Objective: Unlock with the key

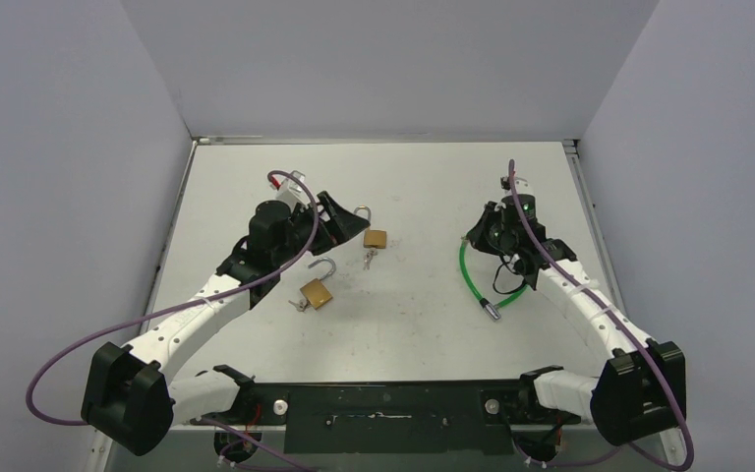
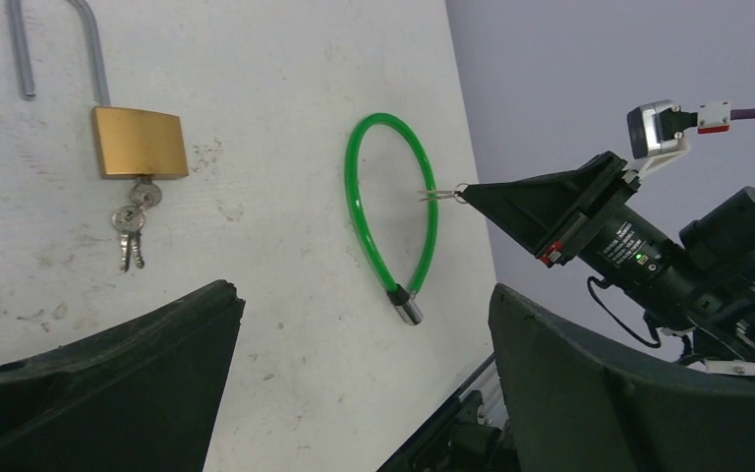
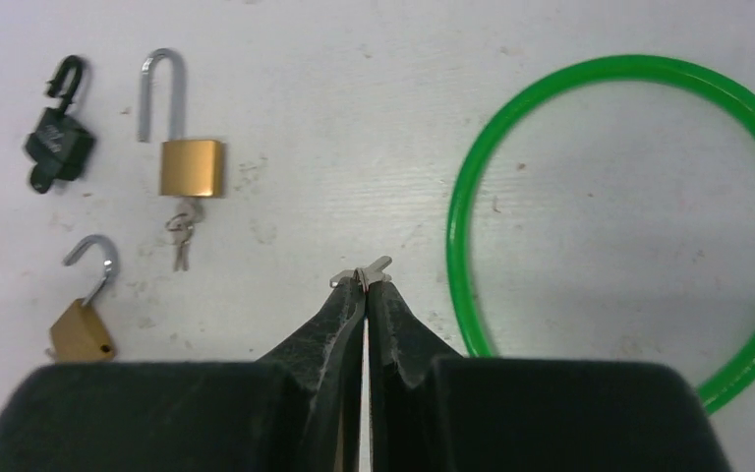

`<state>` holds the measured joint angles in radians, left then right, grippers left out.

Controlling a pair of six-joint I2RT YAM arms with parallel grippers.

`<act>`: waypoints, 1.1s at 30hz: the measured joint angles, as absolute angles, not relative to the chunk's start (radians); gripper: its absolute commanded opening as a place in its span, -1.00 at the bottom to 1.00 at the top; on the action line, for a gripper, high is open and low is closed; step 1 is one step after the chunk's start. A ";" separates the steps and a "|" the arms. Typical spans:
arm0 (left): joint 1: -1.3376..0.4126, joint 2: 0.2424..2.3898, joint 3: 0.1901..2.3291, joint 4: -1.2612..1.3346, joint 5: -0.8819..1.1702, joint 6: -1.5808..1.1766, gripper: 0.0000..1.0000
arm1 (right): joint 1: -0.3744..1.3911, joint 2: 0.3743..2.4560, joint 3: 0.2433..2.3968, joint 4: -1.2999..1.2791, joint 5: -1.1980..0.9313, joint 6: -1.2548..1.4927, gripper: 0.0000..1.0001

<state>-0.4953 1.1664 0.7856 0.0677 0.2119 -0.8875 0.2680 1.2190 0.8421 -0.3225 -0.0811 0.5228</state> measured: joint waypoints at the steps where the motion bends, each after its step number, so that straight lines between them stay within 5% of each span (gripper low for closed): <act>1: -0.495 1.166 0.786 0.078 0.219 -0.907 0.88 | 0.268 1.206 0.846 -0.316 -0.105 0.521 -1.00; 9: -0.522 1.194 0.774 0.307 0.358 -0.971 0.81 | 0.298 1.153 0.868 -0.252 -0.360 0.574 -1.00; 16: -0.610 1.222 0.793 0.392 0.500 -0.657 0.78 | 0.341 1.153 0.968 -0.224 -0.541 0.679 -1.00; 33: -0.638 1.422 0.854 0.576 0.644 -0.542 -0.10 | 0.344 1.174 1.077 -0.318 -0.697 0.905 -1.00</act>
